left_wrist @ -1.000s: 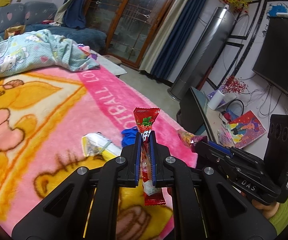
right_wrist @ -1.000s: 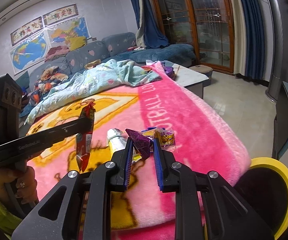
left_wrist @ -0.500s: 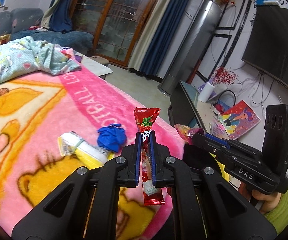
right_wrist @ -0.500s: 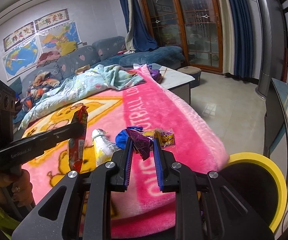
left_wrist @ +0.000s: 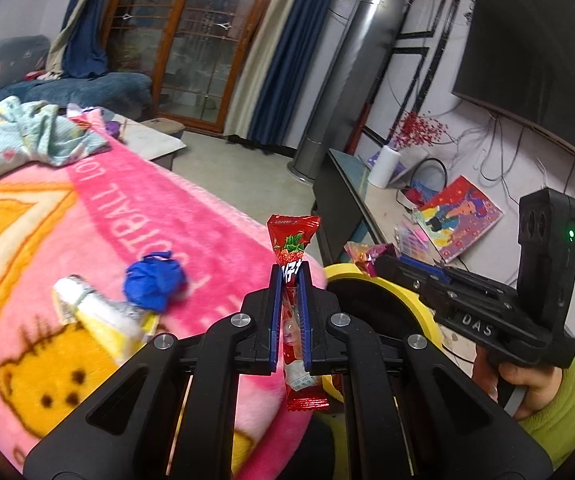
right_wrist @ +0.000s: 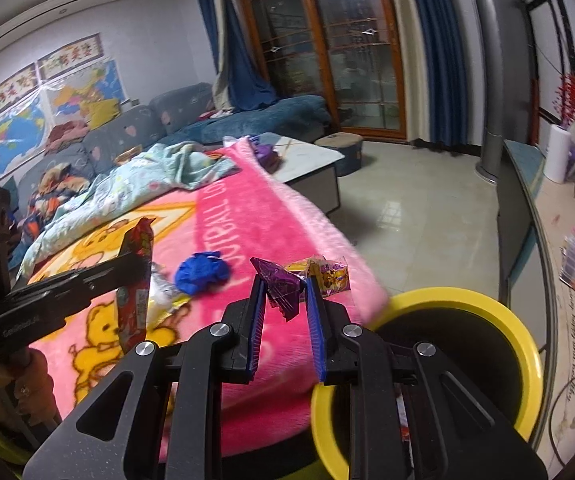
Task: Collect trash
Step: 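Carry the red snack stick and purple wrapper over the yellow bin with both tools, then open both tools to drop the red stick and purple wrapper into the bin, then move both tools back over the yellow packet and blue glove on the blanket, then grasp the yellow-white packet with the left tool while the right tool grasps the blue glove, then carry the yellow packet and blue glove over the yellow bin with both tools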
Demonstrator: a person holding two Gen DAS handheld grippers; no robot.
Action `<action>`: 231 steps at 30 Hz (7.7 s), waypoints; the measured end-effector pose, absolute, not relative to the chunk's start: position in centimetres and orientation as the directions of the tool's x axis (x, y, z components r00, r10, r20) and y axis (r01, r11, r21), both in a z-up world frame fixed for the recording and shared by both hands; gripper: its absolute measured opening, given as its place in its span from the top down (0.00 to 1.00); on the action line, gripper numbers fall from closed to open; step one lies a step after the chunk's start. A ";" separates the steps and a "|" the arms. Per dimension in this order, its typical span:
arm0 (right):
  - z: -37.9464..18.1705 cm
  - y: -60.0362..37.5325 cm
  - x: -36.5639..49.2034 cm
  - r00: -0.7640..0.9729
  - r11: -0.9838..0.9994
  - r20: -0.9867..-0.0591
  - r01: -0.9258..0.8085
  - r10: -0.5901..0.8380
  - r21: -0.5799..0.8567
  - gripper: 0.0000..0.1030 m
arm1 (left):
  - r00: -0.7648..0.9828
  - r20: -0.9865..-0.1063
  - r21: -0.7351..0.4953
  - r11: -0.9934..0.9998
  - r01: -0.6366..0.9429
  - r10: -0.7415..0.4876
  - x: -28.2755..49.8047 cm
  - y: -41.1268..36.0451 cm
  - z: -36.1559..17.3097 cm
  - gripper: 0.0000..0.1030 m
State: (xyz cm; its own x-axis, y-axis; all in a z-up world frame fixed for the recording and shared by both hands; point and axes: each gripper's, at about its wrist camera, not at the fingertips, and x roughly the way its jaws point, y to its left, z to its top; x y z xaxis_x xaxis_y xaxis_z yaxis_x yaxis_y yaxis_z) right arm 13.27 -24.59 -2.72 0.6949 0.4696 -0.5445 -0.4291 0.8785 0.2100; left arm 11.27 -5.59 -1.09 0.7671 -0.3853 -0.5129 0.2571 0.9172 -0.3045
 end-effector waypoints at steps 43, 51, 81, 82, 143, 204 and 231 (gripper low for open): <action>-8.2 -39.6 16.6 0.685 0.889 -0.625 -0.076 0.375 0.451 0.79 | 0.590 -0.629 -0.223 0.845 0.487 -0.506 16.7 -21.2 -8.5 0.82; -8.8 -40.1 17.0 0.677 0.886 -0.637 -0.049 0.369 0.461 0.63 | 0.603 -0.638 -0.229 0.866 0.445 -0.479 17.2 -19.8 -8.6 0.32; -3.4 -27.0 13.4 0.731 0.914 -0.549 -0.313 0.406 0.259 0.34 | 0.829 -0.532 -0.190 0.978 0.082 -0.172 12.7 -4.1 -2.9 0.11; -3.3 -26.5 13.4 0.726 0.911 -0.551 -0.324 0.412 0.255 0.34 | 0.832 -0.530 -0.194 0.978 0.072 -0.166 12.6 -3.6 -2.8 0.11; -9.1 -10.7 20.8 0.487 0.788 -0.652 -0.535 0.582 0.304 0.89 | 0.679 -0.659 -0.491 0.869 -0.062 -0.323 13.7 5.8 -10.8 0.84; -4.3 -27.4 15.0 0.729 0.922 -0.563 -0.308 0.388 0.236 0.89 | 0.741 -0.557 -0.292 0.923 0.250 -0.376 10.5 -5.3 -3.4 0.85; -6.5 -37.5 13.9 0.778 0.952 -0.577 -0.086 0.248 0.294 0.89 | 0.651 -0.596 -0.174 0.867 0.466 -0.470 11.8 -16.2 -4.9 0.85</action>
State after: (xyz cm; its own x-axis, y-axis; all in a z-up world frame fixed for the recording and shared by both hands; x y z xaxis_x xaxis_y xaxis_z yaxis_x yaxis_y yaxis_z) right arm 13.92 -37.48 -6.48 0.7782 0.2484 -0.5768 -0.0857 0.9519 0.2942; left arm 11.79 -16.16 -4.90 0.6511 -0.4696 -0.5962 0.4661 0.8674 -0.1742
